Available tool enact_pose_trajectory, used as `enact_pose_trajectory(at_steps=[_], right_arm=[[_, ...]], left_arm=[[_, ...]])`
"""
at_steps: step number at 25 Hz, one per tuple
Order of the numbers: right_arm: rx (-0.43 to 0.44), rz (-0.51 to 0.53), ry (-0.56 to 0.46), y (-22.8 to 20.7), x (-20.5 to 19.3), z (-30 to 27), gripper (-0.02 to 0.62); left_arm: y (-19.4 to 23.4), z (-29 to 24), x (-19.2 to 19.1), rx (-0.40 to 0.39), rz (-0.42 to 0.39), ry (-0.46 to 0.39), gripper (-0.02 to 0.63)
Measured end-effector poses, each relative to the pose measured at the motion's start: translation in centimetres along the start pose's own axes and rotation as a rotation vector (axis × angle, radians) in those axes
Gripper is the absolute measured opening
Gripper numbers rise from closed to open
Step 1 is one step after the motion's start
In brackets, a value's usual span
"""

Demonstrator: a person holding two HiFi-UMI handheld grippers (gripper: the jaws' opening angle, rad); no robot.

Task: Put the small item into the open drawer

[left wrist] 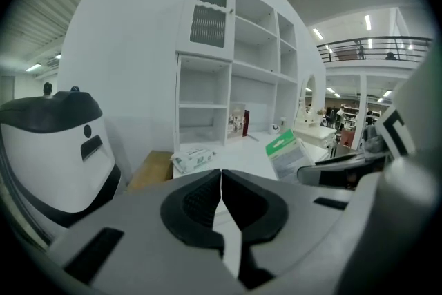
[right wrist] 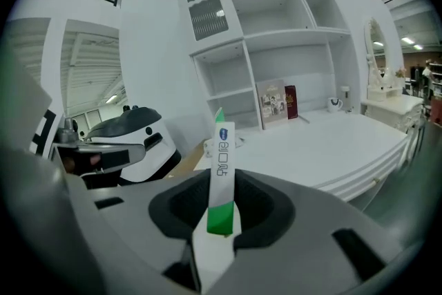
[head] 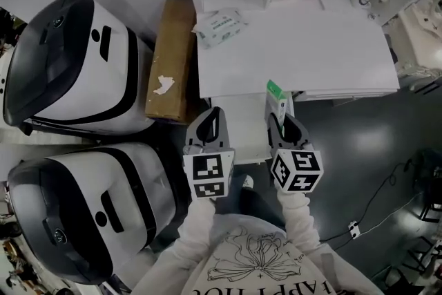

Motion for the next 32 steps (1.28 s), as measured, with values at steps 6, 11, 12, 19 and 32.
enact_pose_trajectory(at_steps=[6,11,12,19,32], right_arm=[[0.000,0.003,0.084,0.1,-2.6,-3.0,0.094],[0.003,0.006,0.162,0.0,-5.2,-5.0,0.092],[0.003,0.004,0.176,0.0,-5.7,-5.3,0.094],[0.011,0.004,0.270,-0.1,-9.0,-7.3,0.094],[0.035,0.019,0.439,-0.2,-14.7,-10.7,0.092]], left_arm=[[1.3,-2.7,-2.4,-0.024,0.033,0.057,0.007],[1.9,-4.7,-4.1,-0.045,0.049,0.100,0.007],[1.9,-5.0,-4.4,-0.051,0.051,0.109,0.007],[2.0,-7.3,-7.1,-0.086,0.068,0.166,0.007],[2.9,-9.9,-10.7,-0.094,0.084,0.243,0.007]])
Point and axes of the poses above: the fingertips, and each gripper's own axes: z backward along the fingers, y to its left, x out of its top, the point moved 1 cm from there along z, backward along the fingers, and after that the axes turned 7 degrees about -x, right-handed, at the moved point
